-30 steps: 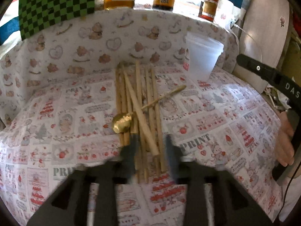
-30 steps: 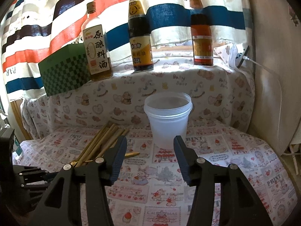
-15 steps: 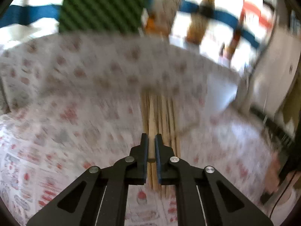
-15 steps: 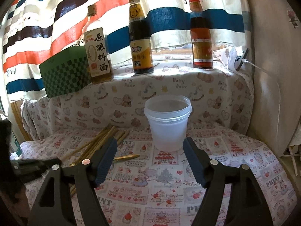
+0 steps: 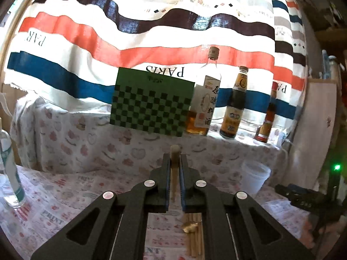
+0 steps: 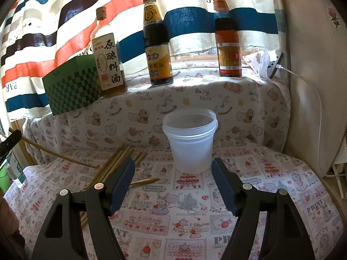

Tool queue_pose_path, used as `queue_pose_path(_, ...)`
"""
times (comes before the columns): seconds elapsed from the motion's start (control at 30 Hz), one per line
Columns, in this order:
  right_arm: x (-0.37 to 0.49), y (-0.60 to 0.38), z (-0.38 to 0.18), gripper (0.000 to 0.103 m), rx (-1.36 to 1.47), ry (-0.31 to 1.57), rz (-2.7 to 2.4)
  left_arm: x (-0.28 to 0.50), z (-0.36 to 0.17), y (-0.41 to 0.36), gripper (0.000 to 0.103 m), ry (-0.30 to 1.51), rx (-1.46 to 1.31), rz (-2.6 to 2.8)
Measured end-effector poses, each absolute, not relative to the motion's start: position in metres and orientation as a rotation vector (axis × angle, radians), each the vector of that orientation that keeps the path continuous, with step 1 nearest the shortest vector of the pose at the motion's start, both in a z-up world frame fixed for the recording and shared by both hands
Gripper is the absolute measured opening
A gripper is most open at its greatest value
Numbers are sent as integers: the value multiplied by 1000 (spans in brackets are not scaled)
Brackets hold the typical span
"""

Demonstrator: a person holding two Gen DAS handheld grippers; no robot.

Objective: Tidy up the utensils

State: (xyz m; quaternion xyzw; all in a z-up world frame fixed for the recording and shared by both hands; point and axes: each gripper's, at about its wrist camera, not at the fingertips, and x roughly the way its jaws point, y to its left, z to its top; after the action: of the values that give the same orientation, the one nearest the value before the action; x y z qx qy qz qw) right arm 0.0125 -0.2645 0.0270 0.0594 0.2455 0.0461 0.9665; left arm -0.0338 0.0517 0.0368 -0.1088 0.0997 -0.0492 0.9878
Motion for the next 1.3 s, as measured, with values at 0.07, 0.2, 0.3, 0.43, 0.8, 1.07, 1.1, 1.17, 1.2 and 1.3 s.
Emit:
queue_pose_path(0.07,13,-265,26,75,132,505,105,-34,35,55,6,210,-264,-131)
queue_pose_path(0.2,11,-265,26,75,143,507,83,-40,37,52,6,191,-248,-125)
queue_pose_path(0.3,8,-263,32,75,154,497,87,-40,37,50,6,203,-255,-157)
queue_pose_path(0.43,25,-255,43,75,174,581,127,-39,37,45,6,216,-230,-168)
queue_pose_path(0.8,125,-187,29,41,248,866,268,-20,30,49,6,286,-140,41)
queue_pose_path(1.07,202,-143,-27,33,191,1002,204,3,17,80,7,386,-227,19)
queue_pose_path(1.1,209,-142,-32,33,203,1007,195,6,16,82,6,395,-234,11)
queue_pose_path(1.17,216,-138,-37,33,201,999,166,10,14,82,6,413,-238,5)
queue_pose_path(1.2,219,-133,-40,33,178,998,148,12,12,80,6,427,-235,0)
queue_pose_path(1.3,220,-113,-47,15,100,1010,189,13,10,72,6,443,-209,-4)
